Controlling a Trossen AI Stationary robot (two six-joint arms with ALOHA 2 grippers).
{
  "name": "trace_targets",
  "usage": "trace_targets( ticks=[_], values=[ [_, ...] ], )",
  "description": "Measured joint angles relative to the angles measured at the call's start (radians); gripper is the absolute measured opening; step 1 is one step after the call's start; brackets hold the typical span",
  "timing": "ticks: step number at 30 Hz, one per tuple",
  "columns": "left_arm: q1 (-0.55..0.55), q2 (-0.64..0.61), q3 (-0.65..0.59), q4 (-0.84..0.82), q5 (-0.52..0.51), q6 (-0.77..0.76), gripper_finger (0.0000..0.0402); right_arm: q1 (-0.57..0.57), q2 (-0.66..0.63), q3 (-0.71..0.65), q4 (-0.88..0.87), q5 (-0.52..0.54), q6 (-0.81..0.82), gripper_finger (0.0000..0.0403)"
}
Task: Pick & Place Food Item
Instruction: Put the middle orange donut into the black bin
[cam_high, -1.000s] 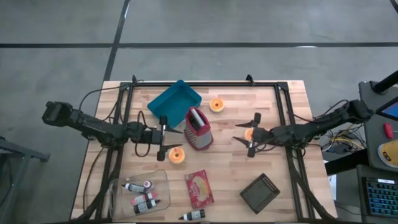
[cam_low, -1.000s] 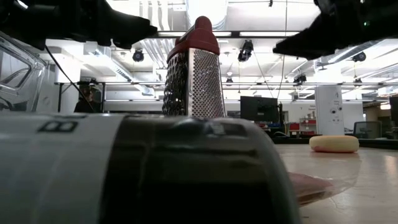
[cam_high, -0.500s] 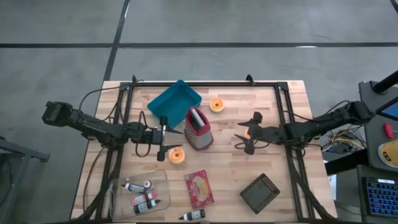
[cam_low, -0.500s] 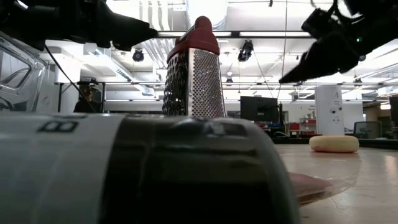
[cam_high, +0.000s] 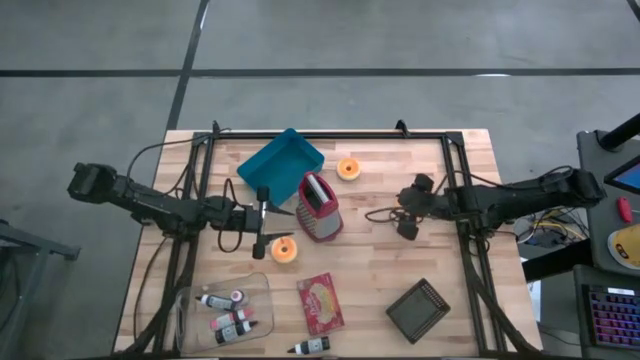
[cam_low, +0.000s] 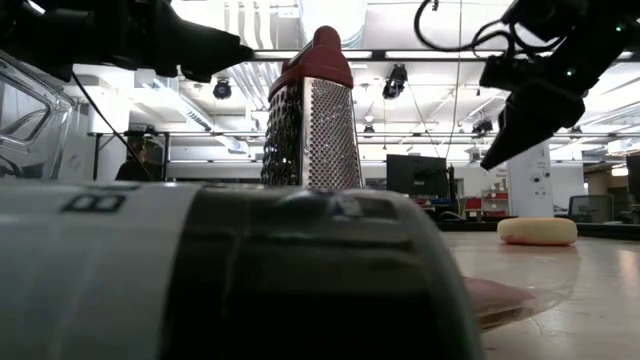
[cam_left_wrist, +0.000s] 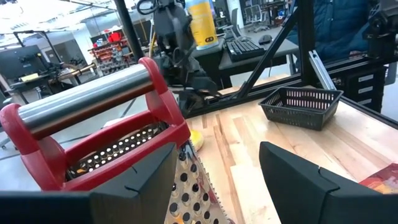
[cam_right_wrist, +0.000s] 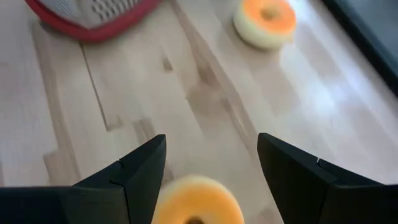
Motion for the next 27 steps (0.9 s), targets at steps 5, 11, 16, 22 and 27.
trace_targets(
  ticks=[5,11,16,22,27],
  values=[
    [0.0,0.0,0.0,0.0,0.007,-0.003,0.0234,-0.065,0.001,0.018,-0.056,-0.07,0.004,0.0249],
    [0.0,0.0,0.0,0.0,0.007,-0.003,0.0234,-0.15,0.055,0.03,-0.126,-0.139,-0.001,0.0249],
    [0.0,0.0,0.0,0.0,0.007,-0.003,0.0234,-0.191,0.139,0.046,-0.128,-0.213,-0.017,0.0249],
    [0.0,0.0,0.0,0.0,0.011,-0.003,0.0234,-0.205,0.267,0.09,-0.17,-0.235,-0.033,0.0249],
    [0.0,0.0,0.0,0.0,0.015,-0.003,0.0234,-0.208,0.353,0.148,-0.245,-0.233,-0.041,0.0249]
  ],
)
